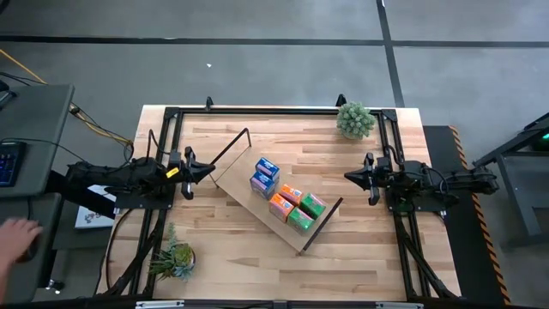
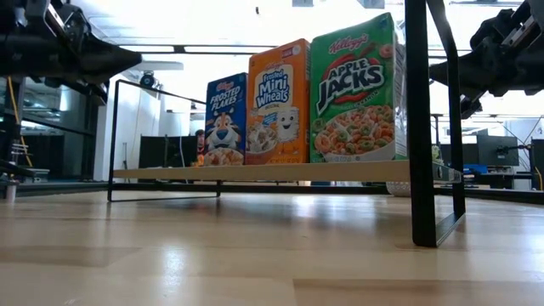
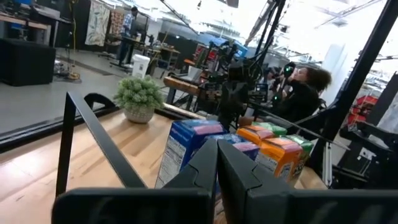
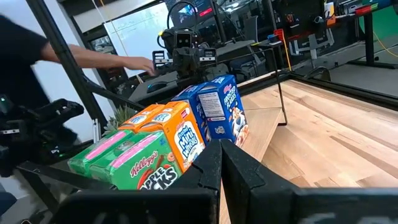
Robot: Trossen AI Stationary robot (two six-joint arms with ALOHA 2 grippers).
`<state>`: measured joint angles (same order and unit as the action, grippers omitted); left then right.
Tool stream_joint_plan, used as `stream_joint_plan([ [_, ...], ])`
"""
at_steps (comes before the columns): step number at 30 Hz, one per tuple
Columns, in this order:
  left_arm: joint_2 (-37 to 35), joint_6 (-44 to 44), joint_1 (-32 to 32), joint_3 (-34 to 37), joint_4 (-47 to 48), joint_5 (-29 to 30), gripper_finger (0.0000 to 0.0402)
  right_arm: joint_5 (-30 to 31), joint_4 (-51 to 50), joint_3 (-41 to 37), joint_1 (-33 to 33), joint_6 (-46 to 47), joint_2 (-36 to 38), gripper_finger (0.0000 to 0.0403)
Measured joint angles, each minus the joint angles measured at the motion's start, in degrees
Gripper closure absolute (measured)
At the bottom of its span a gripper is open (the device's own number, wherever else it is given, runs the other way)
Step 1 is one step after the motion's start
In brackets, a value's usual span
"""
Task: Stack cereal on shelf
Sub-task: Return to Home Position
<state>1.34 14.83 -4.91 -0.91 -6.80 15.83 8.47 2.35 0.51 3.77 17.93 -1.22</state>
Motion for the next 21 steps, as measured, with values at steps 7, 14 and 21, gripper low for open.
stream_joint_plan([
  [7, 0.00, 0.00, 0.00, 0.02, 0.60, -0.27, 0.0398, 0.01, 0.00, 0.00, 0.00, 0.00, 0.00, 0.0402],
  [14, 0.00, 0.00, 0.01, 0.02, 0.93, -0.27, 0.0398, 0.00, 0.00, 0.00, 0.00, 0.00, 0.00, 0.0402],
  [21, 0.00, 0.00, 0.00, 0.02, 0.95, -0.27, 0.0398, 0.00, 0.00, -0.01, 0.00, 0.00, 0.00, 0.0402],
])
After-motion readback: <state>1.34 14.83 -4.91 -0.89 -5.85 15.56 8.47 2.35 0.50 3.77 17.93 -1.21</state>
